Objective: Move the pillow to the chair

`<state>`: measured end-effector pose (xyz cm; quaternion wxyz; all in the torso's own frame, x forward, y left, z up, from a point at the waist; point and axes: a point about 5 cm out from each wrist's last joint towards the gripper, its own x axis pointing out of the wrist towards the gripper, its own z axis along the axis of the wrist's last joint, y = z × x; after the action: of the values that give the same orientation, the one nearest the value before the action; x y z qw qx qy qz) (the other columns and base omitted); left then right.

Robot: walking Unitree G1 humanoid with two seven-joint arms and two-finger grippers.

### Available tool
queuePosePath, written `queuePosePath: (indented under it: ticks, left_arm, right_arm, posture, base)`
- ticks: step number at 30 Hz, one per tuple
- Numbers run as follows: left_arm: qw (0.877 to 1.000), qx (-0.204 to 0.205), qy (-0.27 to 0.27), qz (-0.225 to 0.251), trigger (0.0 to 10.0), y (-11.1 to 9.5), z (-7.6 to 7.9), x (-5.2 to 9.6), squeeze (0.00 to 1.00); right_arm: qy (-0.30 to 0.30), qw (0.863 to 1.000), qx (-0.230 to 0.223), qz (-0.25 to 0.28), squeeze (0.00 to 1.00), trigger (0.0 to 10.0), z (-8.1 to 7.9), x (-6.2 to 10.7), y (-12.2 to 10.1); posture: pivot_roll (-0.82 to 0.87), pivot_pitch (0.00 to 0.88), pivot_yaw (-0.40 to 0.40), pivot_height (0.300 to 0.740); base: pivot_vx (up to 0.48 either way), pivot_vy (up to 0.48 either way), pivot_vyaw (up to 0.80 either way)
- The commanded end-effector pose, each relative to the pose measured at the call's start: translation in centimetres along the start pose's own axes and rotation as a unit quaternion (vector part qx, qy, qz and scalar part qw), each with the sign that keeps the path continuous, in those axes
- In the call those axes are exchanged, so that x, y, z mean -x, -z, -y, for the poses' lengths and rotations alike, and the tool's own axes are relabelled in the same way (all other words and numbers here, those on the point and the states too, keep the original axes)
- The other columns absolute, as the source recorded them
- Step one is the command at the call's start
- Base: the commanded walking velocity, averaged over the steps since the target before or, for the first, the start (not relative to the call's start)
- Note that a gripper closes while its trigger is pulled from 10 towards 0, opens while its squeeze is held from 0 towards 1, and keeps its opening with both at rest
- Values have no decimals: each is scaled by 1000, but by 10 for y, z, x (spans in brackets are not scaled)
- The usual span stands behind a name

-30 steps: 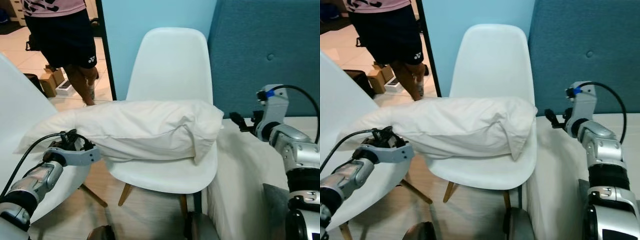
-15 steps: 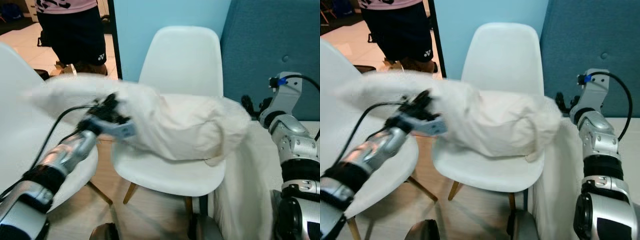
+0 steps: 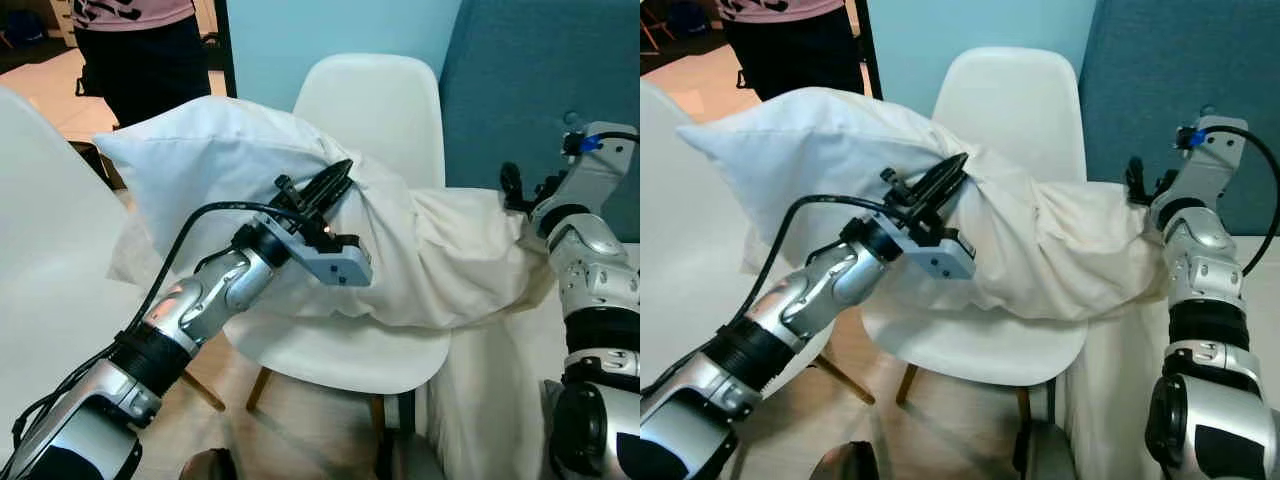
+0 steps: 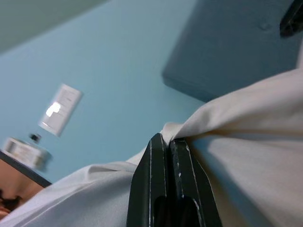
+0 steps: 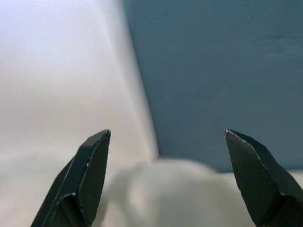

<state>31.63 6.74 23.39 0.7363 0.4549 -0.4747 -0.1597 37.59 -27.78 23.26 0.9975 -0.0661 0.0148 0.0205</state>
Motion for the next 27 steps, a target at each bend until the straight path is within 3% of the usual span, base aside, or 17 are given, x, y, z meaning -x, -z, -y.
queuePosePath:
  ticks: [1,3,5,6,8,10,14,15,17,21,22,23,24,25,26,27]
  left_arm:
    - [1000,-6,13,-17,0,6,-1,6,0]
    - [998,-18,26,-56,0,20,-5,25,0]
    - [998,-18,26,-56,0,20,-5,25,0]
    - [997,-22,29,-69,0,24,-7,32,0]
    - [995,-23,37,-88,0,26,-8,44,0]
    - [994,-21,44,-98,0,26,-6,49,0]
    - [994,-21,47,-101,0,26,-4,51,0]
    - [993,-18,48,-104,0,25,-2,52,0]
    - [993,-16,49,-105,0,24,-1,51,0]
    - [993,-15,49,-104,0,23,0,50,0]
    - [994,-15,48,-101,0,22,-1,48,0]
    - [994,-15,48,-101,0,22,-1,48,0]
    - [994,-14,47,-101,0,22,-1,47,0]
    - [994,-14,47,-101,0,22,-1,47,0]
    - [994,-14,46,-101,0,22,-2,46,0]
    - [994,-14,46,-101,0,22,-2,46,0]
  right_arm:
    - [-44,997,19,-53,0,10000,-6,1,18]
    - [-57,991,62,-105,0,10000,14,9,23]
    - [-57,991,62,-105,0,10000,14,9,23]
    - [-38,988,97,-111,0,10000,31,13,17]
    - [-78,979,145,-123,0,10000,48,22,4]
    - [-143,963,189,-129,0,10000,51,29,-4]
    - [-169,954,211,-131,0,10000,51,33,-7]
    - [-220,941,224,-128,0,10000,53,39,-17]
    - [-273,928,223,-124,0,10000,54,47,-26]
    - [-294,922,219,-123,0,10000,54,49,-29]
    - [-383,888,216,-133,0,10000,49,62,-35]
    - [-383,888,216,-133,0,10000,49,62,-35]
    - [-419,870,220,-140,0,10000,45,67,-36]
    - [-419,870,220,-140,0,10000,45,67,-36]
    - [-440,857,224,-146,0,10000,43,69,-37]
    - [-440,857,224,-146,0,10000,43,69,-37]
  posture:
    - [21,51,-24,537]
    - [31,51,-27,537]
    - [31,51,-27,537]
    - [31,51,-27,537]
    - [35,50,-30,537]
    - [31,46,-31,537]
    - [31,46,-31,537]
    - [32,41,-31,537]
    - [33,38,-32,537]
    - [33,38,-32,537]
    - [29,35,-33,537]
    - [29,35,-33,537]
    - [25,34,-31,537]
    - [25,34,-31,537]
    - [24,34,-31,537]
    - [24,34,-31,537]
  base:
    - [0,0,0]
    - [0,0,0]
    - [0,0,0]
    - [0,0,0]
    - [0,0,0]
    - [0,0,0]
    - [0,0,0]
    - [0,0,0]
    - [0,0,0]
    - [0,0,0]
    - [0,0,0]
    - [0,0,0]
    - [0,0,0]
    - [0,0,0]
    - [0,0,0]
    - [0,0,0]
